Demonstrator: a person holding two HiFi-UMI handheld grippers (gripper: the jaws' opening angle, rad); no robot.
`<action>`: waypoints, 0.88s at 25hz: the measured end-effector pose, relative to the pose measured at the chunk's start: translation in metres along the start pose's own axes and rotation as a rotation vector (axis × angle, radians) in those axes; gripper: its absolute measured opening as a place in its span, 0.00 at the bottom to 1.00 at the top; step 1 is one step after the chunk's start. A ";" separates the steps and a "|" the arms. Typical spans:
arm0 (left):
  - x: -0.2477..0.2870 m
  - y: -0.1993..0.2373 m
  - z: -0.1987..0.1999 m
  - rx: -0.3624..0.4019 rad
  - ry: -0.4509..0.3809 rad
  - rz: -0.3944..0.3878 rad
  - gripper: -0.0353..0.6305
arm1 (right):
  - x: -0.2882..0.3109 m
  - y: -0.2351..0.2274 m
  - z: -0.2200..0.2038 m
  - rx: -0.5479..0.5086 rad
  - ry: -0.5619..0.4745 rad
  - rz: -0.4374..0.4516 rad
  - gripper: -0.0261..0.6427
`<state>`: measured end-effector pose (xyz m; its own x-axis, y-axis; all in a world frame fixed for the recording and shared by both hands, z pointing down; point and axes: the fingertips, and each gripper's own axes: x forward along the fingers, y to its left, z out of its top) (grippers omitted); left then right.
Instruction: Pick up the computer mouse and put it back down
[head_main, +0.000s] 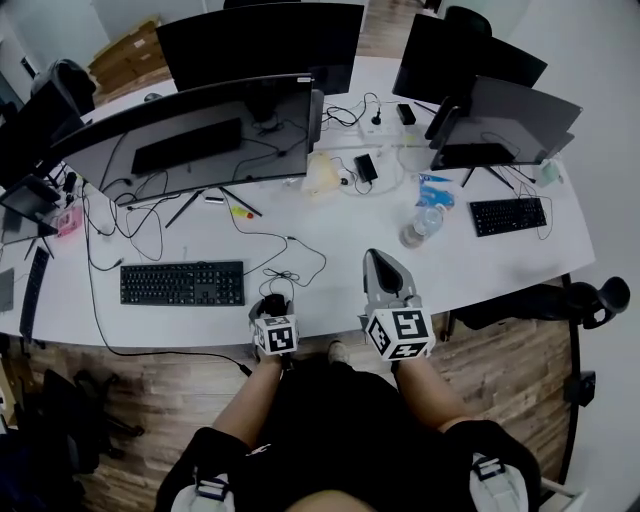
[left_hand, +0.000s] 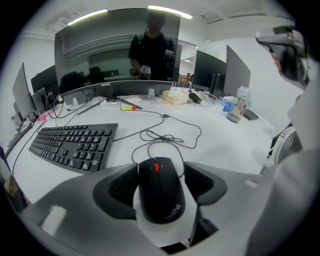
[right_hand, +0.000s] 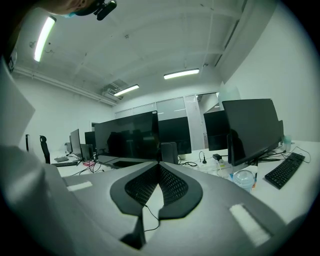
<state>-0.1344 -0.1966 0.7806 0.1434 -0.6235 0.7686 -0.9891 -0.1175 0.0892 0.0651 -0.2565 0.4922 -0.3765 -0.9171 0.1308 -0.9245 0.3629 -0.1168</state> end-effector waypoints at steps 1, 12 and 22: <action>0.002 0.001 -0.003 0.005 0.010 0.006 0.52 | -0.001 -0.002 0.000 0.000 0.001 -0.003 0.04; 0.006 0.005 -0.016 0.006 0.022 -0.022 0.55 | 0.000 0.002 0.000 0.012 -0.001 0.017 0.04; -0.043 0.027 0.044 0.009 -0.140 0.001 0.55 | 0.008 0.016 0.013 0.033 -0.051 0.051 0.04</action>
<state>-0.1659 -0.2071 0.7215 0.1465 -0.7252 0.6727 -0.9889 -0.1236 0.0821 0.0480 -0.2598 0.4788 -0.4185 -0.9052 0.0738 -0.9015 0.4041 -0.1550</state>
